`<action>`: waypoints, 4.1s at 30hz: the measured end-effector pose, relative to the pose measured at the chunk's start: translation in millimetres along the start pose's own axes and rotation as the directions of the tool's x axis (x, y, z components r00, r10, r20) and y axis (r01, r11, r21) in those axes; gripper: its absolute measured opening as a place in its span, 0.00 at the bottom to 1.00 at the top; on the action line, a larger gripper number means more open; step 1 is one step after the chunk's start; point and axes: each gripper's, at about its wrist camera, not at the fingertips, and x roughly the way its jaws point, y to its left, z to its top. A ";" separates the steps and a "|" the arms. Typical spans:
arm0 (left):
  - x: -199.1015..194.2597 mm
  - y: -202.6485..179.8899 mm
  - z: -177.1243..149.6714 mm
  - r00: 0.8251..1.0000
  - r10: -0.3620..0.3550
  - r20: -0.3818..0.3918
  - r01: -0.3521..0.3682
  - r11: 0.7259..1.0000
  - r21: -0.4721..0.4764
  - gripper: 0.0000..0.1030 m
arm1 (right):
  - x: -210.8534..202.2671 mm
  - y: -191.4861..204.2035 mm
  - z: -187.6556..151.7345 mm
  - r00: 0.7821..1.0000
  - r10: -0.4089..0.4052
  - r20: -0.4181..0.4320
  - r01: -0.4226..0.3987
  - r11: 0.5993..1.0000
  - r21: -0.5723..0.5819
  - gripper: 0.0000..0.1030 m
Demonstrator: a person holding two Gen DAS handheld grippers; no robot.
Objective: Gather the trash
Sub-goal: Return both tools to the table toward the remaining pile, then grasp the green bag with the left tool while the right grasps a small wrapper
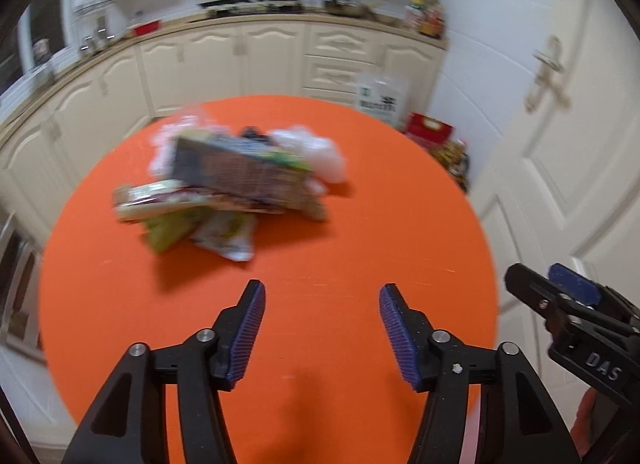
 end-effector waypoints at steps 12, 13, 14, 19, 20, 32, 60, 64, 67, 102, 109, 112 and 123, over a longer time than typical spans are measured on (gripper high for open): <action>-18.5 72.6 -7.6 0.994 0.106 0.008 -0.105 0.987 -0.122 0.68 | 27.4 73.3 12.6 0.994 0.106 -0.029 -0.108 0.991 -0.084 0.91; -17.3 76.9 -6.6 0.994 0.107 0.005 -0.106 0.986 -0.127 0.68 | 30.6 78.5 13.4 0.994 0.108 -0.035 -0.111 0.990 -0.087 0.91; -15.4 82.2 -6.1 0.994 0.110 0.001 -0.108 0.985 -0.133 0.68 | 33.5 82.6 14.3 0.993 0.111 -0.039 -0.114 0.989 -0.091 0.91; -0.2 116.5 -2.9 0.993 0.118 -0.030 -0.122 0.977 -0.174 0.68 | 52.2 109.8 15.6 0.989 0.126 -0.075 -0.134 0.984 -0.115 0.91; 2.5 122.5 -2.0 0.992 0.118 -0.033 -0.122 0.976 -0.181 0.68 | 56.7 116.1 15.8 0.988 0.129 -0.084 -0.139 0.983 -0.122 0.91; 24.3 201.5 -4.5 0.993 0.100 -0.068 -0.115 0.952 -0.283 0.68 | 134.2 189.2 16.2 0.961 0.128 -0.244 -0.171 0.972 -0.164 0.50; 80.1 141.6 60.6 0.985 0.130 -0.110 -0.156 0.949 -0.274 0.68 | 122.6 103.7 15.4 0.961 0.194 -0.199 -0.213 0.973 -0.082 0.16; 102.9 132.9 66.5 0.987 0.091 -0.129 -0.123 0.957 -0.263 0.46 | 128.3 92.9 17.6 0.952 0.231 -0.203 -0.246 0.968 -0.055 0.16; 105.1 131.0 66.2 0.982 0.139 -0.125 -0.165 0.958 -0.233 0.22 | 132.0 89.5 19.8 0.946 0.251 -0.206 -0.267 0.962 -0.055 0.16; -15.3 98.7 -35.9 0.993 0.040 -0.108 -0.064 0.971 -0.231 0.24 | 53.6 76.8 -42.2 0.971 0.174 -0.166 -0.186 0.981 -0.058 0.16; -0.8 108.9 -33.2 0.989 -0.046 -0.139 0.001 0.952 -0.306 0.53 | 67.0 80.5 -49.1 0.975 0.122 -0.185 -0.139 0.987 -0.081 0.27; 3.8 115.4 -30.5 0.993 -0.026 -0.117 -0.014 0.946 -0.323 0.53 | 69.1 89.3 -48.6 0.977 0.124 -0.175 -0.144 0.984 -0.108 0.54; 3.3 122.0 -35.6 0.994 -0.002 -0.110 -0.034 0.947 -0.321 0.19 | 66.7 68.1 -49.3 0.975 0.138 -0.176 -0.148 0.988 -0.044 0.14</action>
